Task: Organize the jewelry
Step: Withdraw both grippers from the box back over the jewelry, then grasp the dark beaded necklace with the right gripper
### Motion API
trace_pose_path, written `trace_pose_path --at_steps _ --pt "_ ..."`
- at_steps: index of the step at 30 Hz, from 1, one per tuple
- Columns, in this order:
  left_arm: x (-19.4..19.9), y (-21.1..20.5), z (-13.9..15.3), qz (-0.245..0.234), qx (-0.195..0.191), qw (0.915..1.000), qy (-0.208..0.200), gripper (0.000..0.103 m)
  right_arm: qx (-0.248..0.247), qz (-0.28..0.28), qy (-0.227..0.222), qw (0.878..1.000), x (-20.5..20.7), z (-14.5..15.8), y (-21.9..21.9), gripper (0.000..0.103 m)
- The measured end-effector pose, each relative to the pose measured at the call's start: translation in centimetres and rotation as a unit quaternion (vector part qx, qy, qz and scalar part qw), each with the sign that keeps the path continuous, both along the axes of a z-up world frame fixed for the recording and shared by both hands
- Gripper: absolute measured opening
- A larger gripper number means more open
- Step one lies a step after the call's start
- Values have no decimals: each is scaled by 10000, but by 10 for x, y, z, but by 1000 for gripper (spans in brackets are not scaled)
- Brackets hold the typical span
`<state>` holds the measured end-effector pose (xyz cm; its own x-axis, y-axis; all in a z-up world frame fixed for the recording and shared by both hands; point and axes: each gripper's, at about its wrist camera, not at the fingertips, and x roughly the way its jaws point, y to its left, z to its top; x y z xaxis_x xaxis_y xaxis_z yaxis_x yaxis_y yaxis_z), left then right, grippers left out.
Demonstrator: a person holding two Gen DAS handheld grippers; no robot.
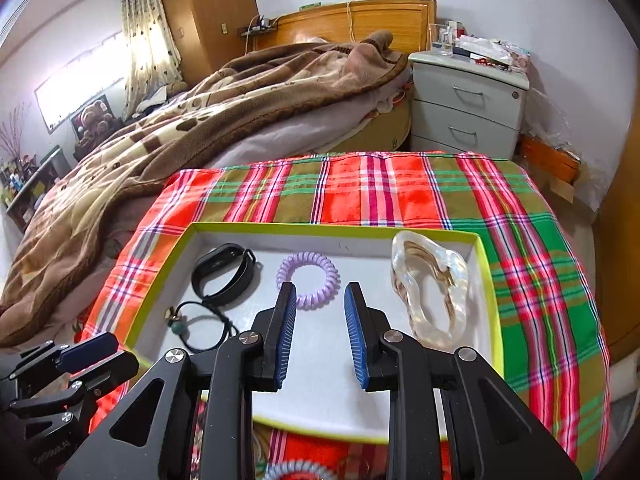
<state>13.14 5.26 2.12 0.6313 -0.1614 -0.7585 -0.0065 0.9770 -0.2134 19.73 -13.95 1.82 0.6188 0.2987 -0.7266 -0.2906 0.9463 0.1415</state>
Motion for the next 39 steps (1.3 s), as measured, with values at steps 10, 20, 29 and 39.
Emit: trace_pose_path --at_steps 10,20,29,39 --pt "-33 -8 0 -297 -48 9994 -156 41 130 -177 -365 9991 -45 13 -26 35" --pt "-56 -25 -16 -1021 -287 9943 -94 51 128 -499 -511 9974 -91 0 -73 39" --pt "-65 -30 -32 -1136 -344 9929 97 51 201 -679 -25 9975 -107 -31 -109 41" --pt "-64 -34 -41 -1007 -98 9946 249 51 219 124 188 9995 -95 -44 -74 41"
